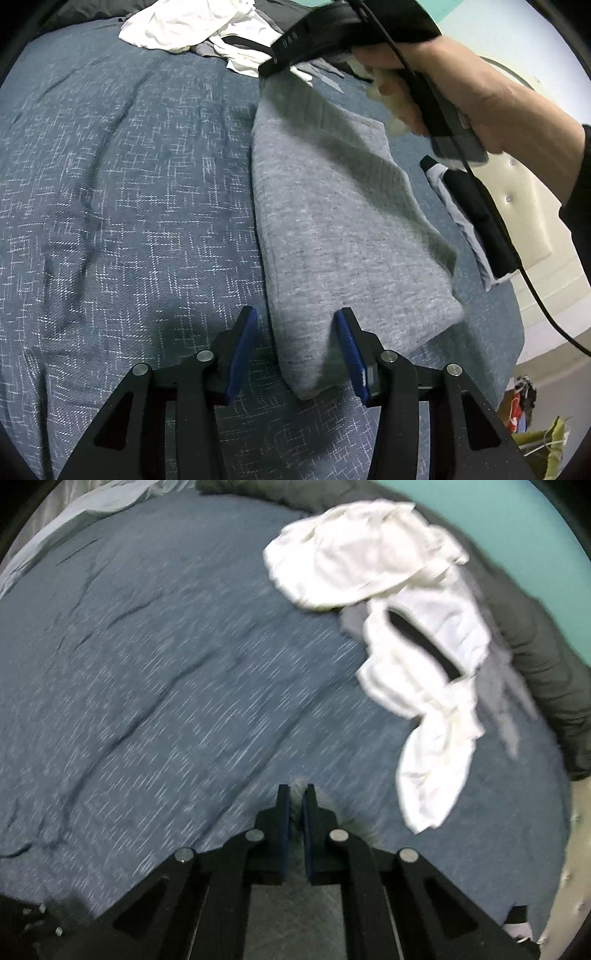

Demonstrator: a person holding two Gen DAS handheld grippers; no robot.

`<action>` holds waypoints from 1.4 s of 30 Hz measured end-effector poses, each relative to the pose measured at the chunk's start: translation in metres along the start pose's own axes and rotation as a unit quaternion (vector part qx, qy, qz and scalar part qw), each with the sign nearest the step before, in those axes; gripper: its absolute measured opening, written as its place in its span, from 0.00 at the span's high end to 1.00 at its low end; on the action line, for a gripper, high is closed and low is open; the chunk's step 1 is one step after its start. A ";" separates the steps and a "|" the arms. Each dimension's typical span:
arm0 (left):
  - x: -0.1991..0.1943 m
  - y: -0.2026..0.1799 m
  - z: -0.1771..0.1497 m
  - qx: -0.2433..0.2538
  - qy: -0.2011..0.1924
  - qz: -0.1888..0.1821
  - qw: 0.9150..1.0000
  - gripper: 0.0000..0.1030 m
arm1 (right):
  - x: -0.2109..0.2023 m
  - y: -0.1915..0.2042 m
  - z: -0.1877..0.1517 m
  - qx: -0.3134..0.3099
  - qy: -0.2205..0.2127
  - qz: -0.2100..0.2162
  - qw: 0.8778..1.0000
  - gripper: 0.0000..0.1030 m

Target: Fold clothes

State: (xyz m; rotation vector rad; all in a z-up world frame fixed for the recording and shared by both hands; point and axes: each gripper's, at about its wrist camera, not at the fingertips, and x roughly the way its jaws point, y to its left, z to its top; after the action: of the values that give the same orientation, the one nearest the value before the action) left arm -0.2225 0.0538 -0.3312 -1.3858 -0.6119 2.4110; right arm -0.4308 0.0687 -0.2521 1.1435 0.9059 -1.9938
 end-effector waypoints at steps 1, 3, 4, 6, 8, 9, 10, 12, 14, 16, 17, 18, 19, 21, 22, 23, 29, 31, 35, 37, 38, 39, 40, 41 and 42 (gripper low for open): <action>0.001 0.000 0.000 0.000 0.001 0.000 1.000 0.52 | -0.001 -0.003 0.002 0.006 -0.003 -0.001 1.000 0.95; 0.003 0.000 -0.001 0.000 0.001 0.000 1.000 0.52 | -0.002 -0.004 0.004 0.011 -0.005 -0.010 1.000 0.95; 0.003 -0.001 0.000 0.000 0.001 0.000 1.000 0.52 | 0.000 -0.005 0.004 0.015 -0.004 -0.009 1.000 0.95; 0.003 -0.001 0.001 0.000 0.001 0.000 1.000 0.52 | 0.004 -0.010 0.005 0.029 -0.004 0.004 1.000 0.94; 0.004 -0.001 0.002 -0.001 0.002 -0.001 1.000 0.52 | 0.004 -0.012 0.008 0.036 -0.004 -0.001 0.999 0.92; 0.004 -0.002 0.002 -0.001 0.002 -0.001 1.000 0.52 | 0.000 -0.014 0.007 0.042 -0.009 -0.010 0.999 0.91; 0.004 -0.002 0.001 -0.001 0.002 -0.001 1.000 0.52 | -0.007 -0.019 0.007 0.054 -0.019 -0.018 0.998 0.87; 0.003 -0.002 0.001 0.000 0.002 0.001 1.000 0.52 | -0.021 -0.029 0.004 0.080 -0.038 -0.030 0.996 0.86; 0.000 0.001 0.000 -0.001 0.002 0.001 1.000 0.52 | -0.039 -0.048 -0.001 0.116 -0.059 -0.023 0.991 0.86; -0.002 0.002 0.000 -0.001 0.003 0.001 1.000 0.52 | -0.058 -0.067 -0.012 0.152 -0.074 -0.008 0.986 0.85; -0.002 0.001 0.000 0.000 0.003 0.001 1.000 0.52 | -0.068 -0.076 -0.022 0.168 -0.078 0.001 0.983 0.85; -0.001 0.000 -0.001 0.001 0.003 0.002 1.000 0.52 | -0.074 -0.082 -0.031 0.177 -0.079 0.005 0.981 0.84; 0.001 -0.002 -0.004 0.002 0.003 0.003 1.000 0.52 | -0.078 -0.086 -0.042 0.186 -0.077 0.009 0.980 0.83; 0.002 -0.001 -0.003 0.002 0.002 0.004 1.000 0.52 | -0.085 -0.093 -0.065 0.199 -0.073 0.014 0.977 0.83; 0.002 -0.001 -0.002 0.002 0.002 0.005 1.000 0.52 | -0.087 -0.096 -0.077 0.207 -0.071 0.017 0.976 0.83; 0.003 -0.001 -0.002 0.004 0.002 0.006 1.000 0.52 | -0.089 -0.098 -0.090 0.218 -0.069 0.024 0.973 0.83; 0.002 -0.003 -0.002 0.009 0.001 0.012 1.000 0.52 | -0.093 -0.100 -0.169 0.264 -0.043 0.052 0.962 0.83; 0.002 -0.003 -0.002 0.010 0.002 0.012 1.000 0.52 | -0.094 -0.097 -0.192 0.271 -0.032 0.053 0.961 0.83; 0.004 -0.004 -0.002 0.011 0.002 0.013 1.000 0.52 | -0.094 -0.097 -0.230 0.290 -0.013 0.054 0.955 0.83; 0.004 -0.004 -0.003 0.010 0.002 0.013 1.000 0.52 | -0.095 -0.098 -0.245 0.301 -0.008 0.058 0.952 0.83; 0.005 -0.005 -0.003 0.010 0.002 0.013 1.000 0.52 | -0.097 -0.098 -0.251 0.306 -0.007 0.060 0.950 0.83; 0.005 -0.005 -0.003 0.010 0.002 0.012 1.000 0.52 | -0.099 -0.097 -0.255 0.311 -0.010 0.062 0.948 0.83; 0.005 -0.005 -0.003 0.009 0.002 0.012 1.000 0.52 | -0.101 -0.097 -0.260 0.316 -0.012 0.065 0.946 0.83; 0.005 -0.005 -0.003 0.009 0.002 0.012 1.000 0.52 | -0.102 -0.097 -0.263 0.320 -0.015 0.068 0.945 0.83; 0.005 -0.005 -0.002 0.008 0.003 0.011 1.000 0.52 | -0.103 -0.097 -0.264 0.320 -0.018 0.071 0.944 0.83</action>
State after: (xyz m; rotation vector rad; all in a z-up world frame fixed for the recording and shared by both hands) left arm -0.2225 0.0606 -0.3335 -1.3989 -0.5767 2.4235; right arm -0.3515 0.3574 -0.2370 1.4550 0.1269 -2.2419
